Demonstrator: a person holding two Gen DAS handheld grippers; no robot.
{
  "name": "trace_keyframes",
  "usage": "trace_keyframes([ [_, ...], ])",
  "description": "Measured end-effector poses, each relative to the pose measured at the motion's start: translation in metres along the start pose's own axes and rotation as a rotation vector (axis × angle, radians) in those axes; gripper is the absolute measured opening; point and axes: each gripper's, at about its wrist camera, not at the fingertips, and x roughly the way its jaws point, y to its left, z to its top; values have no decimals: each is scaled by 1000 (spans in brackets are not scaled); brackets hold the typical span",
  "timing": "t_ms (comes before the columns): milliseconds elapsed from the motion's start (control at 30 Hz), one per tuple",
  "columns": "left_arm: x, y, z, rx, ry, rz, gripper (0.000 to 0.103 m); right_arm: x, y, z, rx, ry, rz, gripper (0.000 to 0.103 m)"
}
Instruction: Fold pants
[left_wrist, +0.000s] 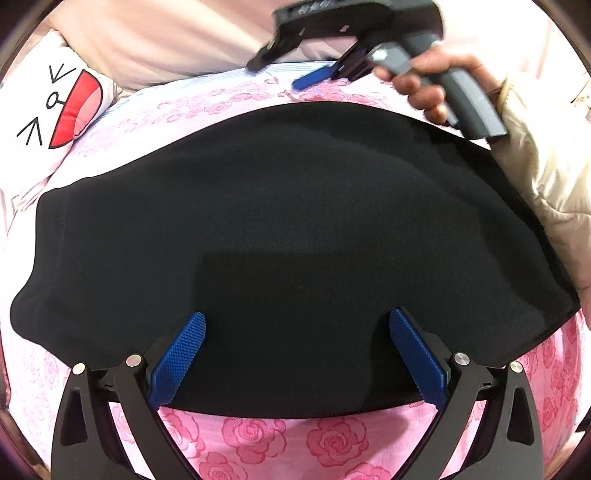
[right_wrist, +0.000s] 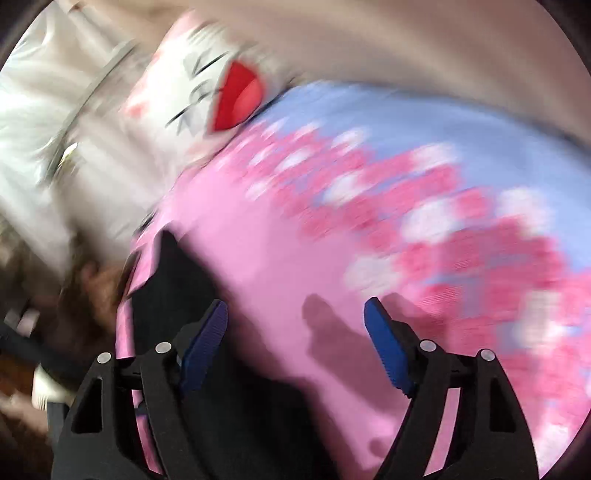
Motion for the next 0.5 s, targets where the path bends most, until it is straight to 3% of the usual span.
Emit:
trace_keyframes([
  [67, -1, 0, -1, 2, -7, 0, 98, -24, 27, -16, -100, -37, 12, 74],
  [200, -2, 0, -2, 1, -14, 1, 98, -19, 65, -64, -219, 97, 94, 65],
  [267, -2, -1, -3, -3, -14, 6, 98, 15, 59, -72, -236, 164, -35, 63],
  [300, -3, -1, -3, -7, -10, 7, 98, 26, 48, -70, -216, 174, -71, 54],
  [333, -3, -2, -3, -10, -8, 9, 98, 26, 31, -60, -151, 129, -26, 36],
  [367, -2, -2, -2, -14, -6, 9, 98, 22, 20, -52, -75, 103, 7, 31],
  [400, -2, -2, -1, -17, -4, 9, 98, 11, 12, -44, -7, 47, -11, 30],
  [467, -2, -1, 0, -26, -3, 11, 98, -20, 20, -44, -30, -62, -158, 34],
  [500, -2, -1, 1, -30, -2, 13, 98, -35, 24, -48, -32, -94, -186, 34],
])
